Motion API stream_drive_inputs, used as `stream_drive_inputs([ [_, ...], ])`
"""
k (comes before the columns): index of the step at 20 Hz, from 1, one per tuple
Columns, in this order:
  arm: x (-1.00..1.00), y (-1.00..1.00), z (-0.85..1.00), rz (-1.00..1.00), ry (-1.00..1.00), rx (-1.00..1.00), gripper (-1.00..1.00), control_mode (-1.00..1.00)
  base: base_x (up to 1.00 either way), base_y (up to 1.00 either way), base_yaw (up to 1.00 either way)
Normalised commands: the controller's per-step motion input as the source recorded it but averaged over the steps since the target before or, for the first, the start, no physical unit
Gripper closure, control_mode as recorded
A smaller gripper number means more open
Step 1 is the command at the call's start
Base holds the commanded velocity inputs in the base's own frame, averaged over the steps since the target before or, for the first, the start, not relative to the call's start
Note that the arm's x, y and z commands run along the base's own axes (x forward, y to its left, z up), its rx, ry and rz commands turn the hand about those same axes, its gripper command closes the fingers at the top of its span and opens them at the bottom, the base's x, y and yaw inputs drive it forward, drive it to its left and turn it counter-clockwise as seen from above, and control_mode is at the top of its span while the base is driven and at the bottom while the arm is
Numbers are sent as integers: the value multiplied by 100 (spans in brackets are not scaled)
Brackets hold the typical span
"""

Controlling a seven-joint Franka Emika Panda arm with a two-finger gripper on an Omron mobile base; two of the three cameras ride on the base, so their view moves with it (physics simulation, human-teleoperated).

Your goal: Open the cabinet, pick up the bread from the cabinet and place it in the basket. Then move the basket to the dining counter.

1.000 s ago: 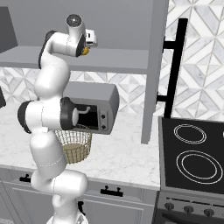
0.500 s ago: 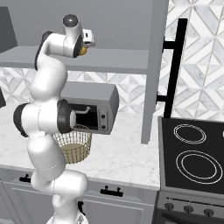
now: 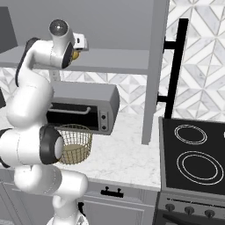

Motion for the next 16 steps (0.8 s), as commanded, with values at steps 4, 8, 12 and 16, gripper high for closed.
stream_drive_inputs([
  [4, -100, -3, 21, 0, 0, 2, 100, -100, 0, 0, 0],
  [8, -100, 0, -11, 0, 15, 0, 100, -100, 0, 0, 0],
  [12, -100, 0, -59, 0, 6, 0, 100, -100, 0, 0, 0],
  [16, -85, 5, -96, 0, 11, -8, 100, -100, 0, 0, 0],
])
